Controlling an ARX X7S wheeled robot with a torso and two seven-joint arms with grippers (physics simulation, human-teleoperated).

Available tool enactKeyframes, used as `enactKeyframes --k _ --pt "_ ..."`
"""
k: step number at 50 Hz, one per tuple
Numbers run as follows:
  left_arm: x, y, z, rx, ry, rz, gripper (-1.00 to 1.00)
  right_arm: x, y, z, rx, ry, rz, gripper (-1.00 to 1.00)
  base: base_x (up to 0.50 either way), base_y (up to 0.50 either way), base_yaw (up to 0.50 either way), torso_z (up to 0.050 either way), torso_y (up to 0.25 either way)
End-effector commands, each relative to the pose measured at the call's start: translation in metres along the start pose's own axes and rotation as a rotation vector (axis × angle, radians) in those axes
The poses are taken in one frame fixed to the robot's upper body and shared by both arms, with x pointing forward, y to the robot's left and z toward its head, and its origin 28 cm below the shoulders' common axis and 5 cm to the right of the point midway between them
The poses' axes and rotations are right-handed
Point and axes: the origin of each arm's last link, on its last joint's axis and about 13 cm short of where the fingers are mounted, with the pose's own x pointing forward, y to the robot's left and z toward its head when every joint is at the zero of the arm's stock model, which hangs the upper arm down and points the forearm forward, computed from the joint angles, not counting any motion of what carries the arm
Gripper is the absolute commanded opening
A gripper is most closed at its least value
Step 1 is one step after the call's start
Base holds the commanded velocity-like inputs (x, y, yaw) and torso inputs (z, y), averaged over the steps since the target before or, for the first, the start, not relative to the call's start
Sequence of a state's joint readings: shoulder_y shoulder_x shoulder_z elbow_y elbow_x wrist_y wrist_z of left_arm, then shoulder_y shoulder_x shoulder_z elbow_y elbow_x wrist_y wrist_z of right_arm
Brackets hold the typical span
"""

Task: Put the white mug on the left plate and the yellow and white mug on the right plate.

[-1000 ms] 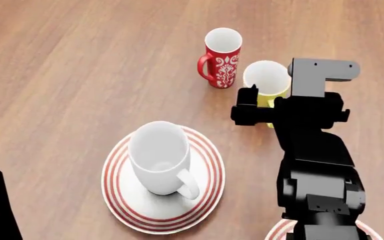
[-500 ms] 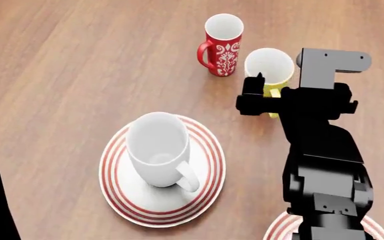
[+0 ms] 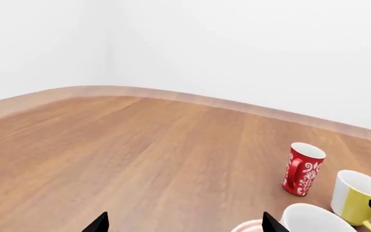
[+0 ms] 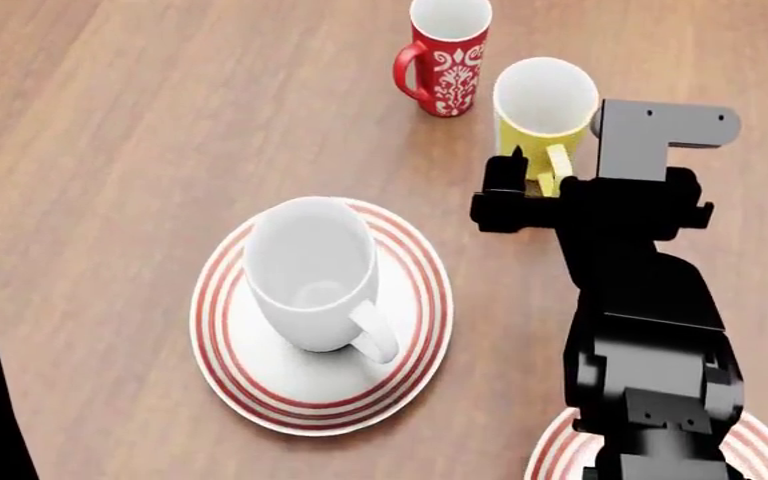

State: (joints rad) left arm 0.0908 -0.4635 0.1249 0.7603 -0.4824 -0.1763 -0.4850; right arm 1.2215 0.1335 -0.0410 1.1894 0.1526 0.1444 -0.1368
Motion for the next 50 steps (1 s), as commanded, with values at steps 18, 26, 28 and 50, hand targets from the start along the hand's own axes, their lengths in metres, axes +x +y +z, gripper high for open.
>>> enactKeyframes --k 18,26,28,50 --pt "0.000 0.000 0.000 -0.003 0.003 0.004 1.00 0.000 0.000 -0.005 -0.012 -0.002 0.013 1.00 0.00 0.00 0.00 0.000 -0.078" --pt "-0.003 -0.002 0.000 -0.003 -0.007 -0.042 1.00 -0.002 0.001 -0.001 -0.023 -0.034 0.023 1.00 0.00 0.00 0.00 0.006 -0.126" --pt "-0.002 -0.001 0.001 -0.009 -0.004 -0.035 1.00 -0.002 0.002 -0.002 -0.022 -0.036 0.028 1.00 0.00 0.00 0.00 0.000 0.000" --pt "-0.001 -0.001 -0.001 -0.008 0.001 -0.018 1.00 -0.033 -0.002 -0.001 -0.011 -0.335 0.040 -1.00 0.00 0.00 0.00 0.000 0.000"
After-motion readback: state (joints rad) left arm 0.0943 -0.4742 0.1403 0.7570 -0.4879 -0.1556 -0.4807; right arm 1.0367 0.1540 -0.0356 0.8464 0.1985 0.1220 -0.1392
